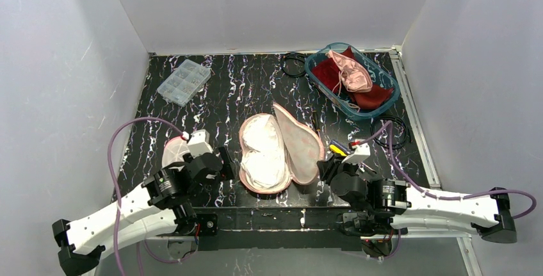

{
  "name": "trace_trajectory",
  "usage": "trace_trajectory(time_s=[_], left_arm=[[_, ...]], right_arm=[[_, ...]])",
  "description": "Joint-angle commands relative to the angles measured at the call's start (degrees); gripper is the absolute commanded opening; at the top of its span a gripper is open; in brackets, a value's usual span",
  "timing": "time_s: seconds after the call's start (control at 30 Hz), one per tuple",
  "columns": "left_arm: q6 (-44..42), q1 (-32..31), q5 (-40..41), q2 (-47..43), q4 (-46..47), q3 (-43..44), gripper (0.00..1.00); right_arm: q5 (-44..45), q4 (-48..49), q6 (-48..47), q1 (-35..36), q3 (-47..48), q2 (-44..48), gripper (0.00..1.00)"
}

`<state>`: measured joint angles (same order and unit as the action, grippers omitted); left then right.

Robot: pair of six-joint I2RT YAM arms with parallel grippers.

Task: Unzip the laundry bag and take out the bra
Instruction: Open the laundry bag at the center of the board, then pick up the bra from the laundry bag.

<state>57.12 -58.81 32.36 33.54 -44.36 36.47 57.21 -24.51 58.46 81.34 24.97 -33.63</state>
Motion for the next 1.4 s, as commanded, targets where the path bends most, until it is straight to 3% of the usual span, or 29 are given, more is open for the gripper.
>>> trace_trajectory(time_s=[0.0, 0.07, 0.17, 0.23, 0.4, 0.5, 0.63, 0.83, 1.0, 1.27, 1.37], left_arm=[[-2.79, -0.26, 0.37, 2.92, 3.50, 1.19, 0.84], [-3.66, -0.28, 0.08, 4.65, 4.24, 1.59, 0.85], [-5.37, -0.26, -0.33, 6.78, 4.68, 2.99, 0.84], [-6.28, -0.32, -0.24, 7.95, 4.69, 4.05, 0.85], [-7.64, -0.26, -0.17, 9.49, 5.98, 5.64, 0.85], [-7.01, -0.28, -1.19, 10.08, 7.26, 5.08, 0.85], [-5.62, -0.20, -2.72, 9.74, 7.93, 3.67, 0.85], [-5.59, -0.17, -5.15, 7.83, 11.89, -0.52, 0.88], [-7.32, 0.71, -9.11, 12.25, 19.67, -3.15, 0.88], [-10.26, 7.28, -18.92, 16.53, 31.62, -2.84, 0.73], [-10.53, 12.98, -27.79, 21.06, 37.39, -2.51, 0.54]], right_arm=[[7.22, -11.70, 6.80, -0.08, 5.33, -1.06, 0.57], [8.40, -13.77, 4.82, -0.10, 8.73, -2.95, 0.69], [7.55, -14.17, -2.65, 0.03, 14.87, -7.19, 0.76], [5.77, -13.59, -7.67, 0.03, 19.16, -10.44, 0.76], [-9.51, 4.44, -23.61, -0.09, 22.93, -21.22, 0.74], [-17.48, 10.67, -26.81, -0.56, 24.38, -30.30, 0.73], [-25.08, 19.10, -22.56, -6.31, 20.52, -37.42, 0.72], [-40.71, 33.10, -15.57, -21.72, 5.58, -35.34, 0.74], [-44.34, 34.41, -14.81, -26.21, -0.12, -32.31, 0.75], [-41.26, 39.51, -20.73, -26.32, -3.06, -18.62, 0.76], [-40.53, 41.75, -20.07, -26.34, -2.37, -18.48, 0.76]])
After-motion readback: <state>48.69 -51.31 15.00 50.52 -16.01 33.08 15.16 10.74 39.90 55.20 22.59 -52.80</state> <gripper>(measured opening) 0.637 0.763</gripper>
